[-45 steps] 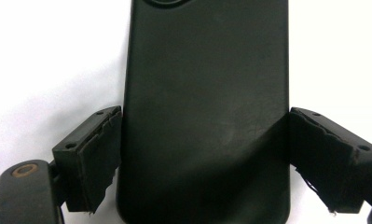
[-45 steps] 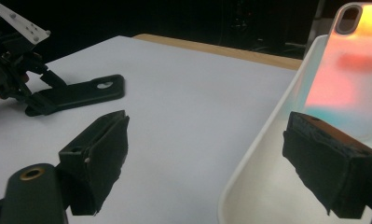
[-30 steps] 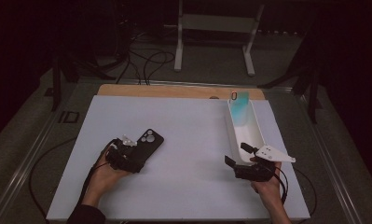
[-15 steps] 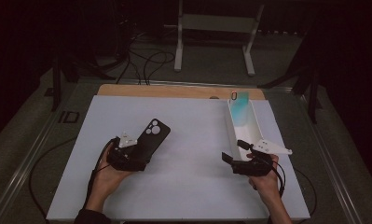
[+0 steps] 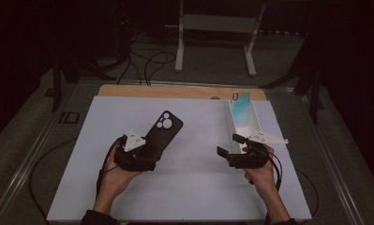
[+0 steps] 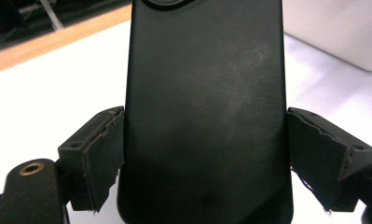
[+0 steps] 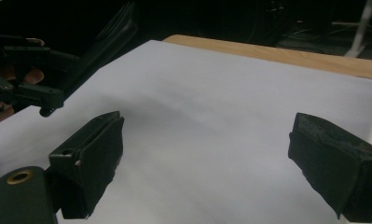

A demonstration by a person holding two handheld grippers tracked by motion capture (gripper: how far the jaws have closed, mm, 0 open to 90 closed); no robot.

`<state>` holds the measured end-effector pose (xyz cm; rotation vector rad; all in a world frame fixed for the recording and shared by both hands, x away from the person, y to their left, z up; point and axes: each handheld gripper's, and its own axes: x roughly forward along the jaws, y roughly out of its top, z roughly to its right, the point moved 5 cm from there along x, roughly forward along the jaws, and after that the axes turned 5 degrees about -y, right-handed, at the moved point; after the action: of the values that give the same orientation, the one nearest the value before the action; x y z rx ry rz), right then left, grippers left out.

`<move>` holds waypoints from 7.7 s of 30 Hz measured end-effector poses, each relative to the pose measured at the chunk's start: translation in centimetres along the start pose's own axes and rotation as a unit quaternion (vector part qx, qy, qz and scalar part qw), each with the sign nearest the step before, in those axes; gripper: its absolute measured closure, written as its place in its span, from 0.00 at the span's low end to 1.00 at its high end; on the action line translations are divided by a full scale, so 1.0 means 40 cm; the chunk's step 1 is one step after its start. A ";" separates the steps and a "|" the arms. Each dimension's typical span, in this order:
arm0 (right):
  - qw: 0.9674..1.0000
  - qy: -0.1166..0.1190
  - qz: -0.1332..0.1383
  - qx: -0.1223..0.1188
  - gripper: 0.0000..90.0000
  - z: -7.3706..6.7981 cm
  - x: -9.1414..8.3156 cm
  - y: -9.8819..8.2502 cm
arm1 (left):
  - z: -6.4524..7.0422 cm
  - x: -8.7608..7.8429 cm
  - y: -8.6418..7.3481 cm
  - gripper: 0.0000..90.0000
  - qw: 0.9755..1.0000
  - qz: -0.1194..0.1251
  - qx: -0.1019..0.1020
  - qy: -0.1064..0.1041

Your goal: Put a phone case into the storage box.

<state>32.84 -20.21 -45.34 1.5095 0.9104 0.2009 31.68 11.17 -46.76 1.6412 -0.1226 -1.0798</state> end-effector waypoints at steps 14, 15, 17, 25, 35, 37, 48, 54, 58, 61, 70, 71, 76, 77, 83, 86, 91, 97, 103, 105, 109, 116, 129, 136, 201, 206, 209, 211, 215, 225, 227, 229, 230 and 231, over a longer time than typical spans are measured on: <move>0.999 0.033 -0.007 -0.010 0.11 -0.060 0.061 0.052 | 0.036 0.006 0.017 0.17 1.000 0.019 0.021 -0.014; 0.999 0.035 -0.008 -0.009 0.11 -0.063 0.065 0.056 | 0.039 0.007 0.018 0.17 0.999 0.020 0.022 -0.016; 0.999 0.039 -0.009 -0.007 0.11 -0.068 0.072 0.063 | 0.046 0.010 0.020 0.17 0.999 0.022 0.024 -0.018; 0.998 0.052 -0.017 -0.008 0.12 -0.097 0.102 0.087 | 0.073 0.026 0.038 0.17 0.998 0.024 0.043 -0.027; 0.998 0.057 -0.026 -0.003 0.19 -0.124 0.123 0.112 | 0.113 0.047 0.065 0.17 0.996 0.038 0.065 -0.042; 0.998 0.055 -0.026 -0.001 0.25 -0.125 0.126 0.115 | 0.120 0.048 0.069 0.17 0.996 0.045 0.068 -0.045; 0.995 0.090 -0.038 0.010 0.65 -0.141 0.127 0.115 | 0.133 0.062 0.070 0.17 0.995 0.051 0.068 -0.046; 0.992 0.115 -0.049 0.034 0.77 -0.147 0.127 0.115 | 0.138 0.072 0.068 0.17 0.996 0.044 0.072 -0.036; 0.990 0.124 -0.054 0.034 0.83 -0.152 0.128 0.114 | 0.140 0.078 0.067 0.17 0.996 0.040 0.071 -0.036; 0.988 0.139 -0.056 0.035 0.88 -0.160 0.127 0.115 | 0.141 0.081 0.065 0.17 0.996 0.034 0.071 -0.040; 0.987 0.152 -0.048 0.024 0.90 -0.178 0.118 0.120 | 0.142 0.084 0.065 0.16 0.996 0.030 0.058 -0.061; 0.987 0.151 -0.045 0.021 0.90 -0.180 0.119 0.121 | 0.142 0.084 0.065 0.16 0.996 0.030 0.058 -0.061; 0.988 0.149 -0.043 0.013 0.90 -0.185 0.120 0.123 | 0.144 0.091 0.062 0.15 0.996 0.029 0.056 -0.061; 0.988 0.149 -0.042 0.013 0.90 -0.185 0.119 0.123 | 0.144 0.091 0.062 0.15 0.996 0.029 0.056 -0.061; 0.989 0.146 -0.039 0.008 0.90 -0.181 0.115 0.125 | 0.139 0.081 0.061 0.15 0.995 0.039 0.048 -0.078; 0.989 0.141 -0.038 0.006 0.90 -0.175 0.112 0.125 | 0.132 0.073 0.060 0.14 0.994 0.043 0.037 -0.093; 0.990 0.137 -0.037 -0.001 0.90 -0.171 0.107 0.126 | 0.124 0.063 0.053 0.09 0.991 0.043 0.024 -0.125; 0.989 0.147 -0.032 -0.005 0.90 -0.177 0.101 0.126 | 0.117 0.065 0.044 0.04 0.987 0.038 0.003 -0.155; 0.985 0.169 -0.025 -0.011 0.90 -0.187 0.091 0.126 | 0.120 0.073 0.039 0.04 0.982 0.034 -0.001 -0.185; 0.983 0.184 -0.021 -0.012 0.90 -0.195 0.085 0.128 | 0.130 0.077 0.037 0.04 0.977 0.028 -0.002 -0.210; 0.977 0.210 -0.011 -0.030 0.90 -0.208 0.074 0.133 | 0.145 0.085 0.032 0.06 0.972 0.015 0.006 -0.236; 0.970 0.240 -0.002 -0.029 0.90 -0.213 0.068 0.137 | 0.158 0.086 0.030 0.18 0.967 0.014 0.014 -0.256; 0.980 0.182 -0.016 -0.082 0.82 -0.193 0.076 0.130 | 0.154 0.075 0.022 0.68 0.962 0.020 0.028 -0.270; 0.982 0.171 -0.016 -0.081 0.64 -0.187 0.080 0.130 | 0.154 0.072 0.022 0.92 0.963 0.024 0.029 -0.268; 0.998 0.059 -0.019 0.009 0.15 -0.241 0.167 0.160 | 0.143 0.088 -0.004 0.92 0.991 0.009 0.032 -0.131; 0.998 0.063 -0.019 0.010 0.16 -0.241 0.165 0.160 | 0.140 0.085 -0.004 0.87 0.990 0.010 0.032 -0.133; 0.998 0.060 -0.018 0.009 0.16 -0.238 0.164 0.161 | 0.134 0.078 -0.001 0.80 0.990 0.018 0.026 -0.136; 0.998 0.059 -0.017 0.007 0.16 -0.237 0.164 0.159 | 0.128 0.074 0.001 0.66 0.990 0.024 0.019 -0.137; 0.998 0.058 -0.017 0.006 0.16 -0.234 0.164 0.155 | 0.109 0.055 0.009 0.44 0.993 0.045 0.010 -0.105; 0.998 0.060 -0.017 0.009 0.16 -0.229 0.159 0.155 | 0.072 0.019 0.017 0.17 0.996 0.068 -0.007 -0.064; 0.998 0.059 -0.016 0.006 0.16 -0.229 0.159 0.156 | 0.071 0.017 0.017 0.16 0.996 0.069 -0.006 -0.062; 0.998 0.060 -0.016 0.005 0.16 -0.230 0.159 0.156 | 0.070 0.017 0.017 0.15 0.996 0.069 -0.005 -0.060; 0.998 0.060 -0.015 0.004 0.16 -0.230 0.159 0.156 | 0.069 0.015 0.017 0.15 0.996 0.071 -0.004 -0.060; 0.998 0.060 -0.015 0.004 0.16 -0.230 0.159 0.156 | 0.069 0.015 0.017 0.15 0.996 0.071 -0.004 -0.060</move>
<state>33.98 -8.41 -40.45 1.5031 1.0293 0.2682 30.42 8.58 -46.45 1.5357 -0.3083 -1.0684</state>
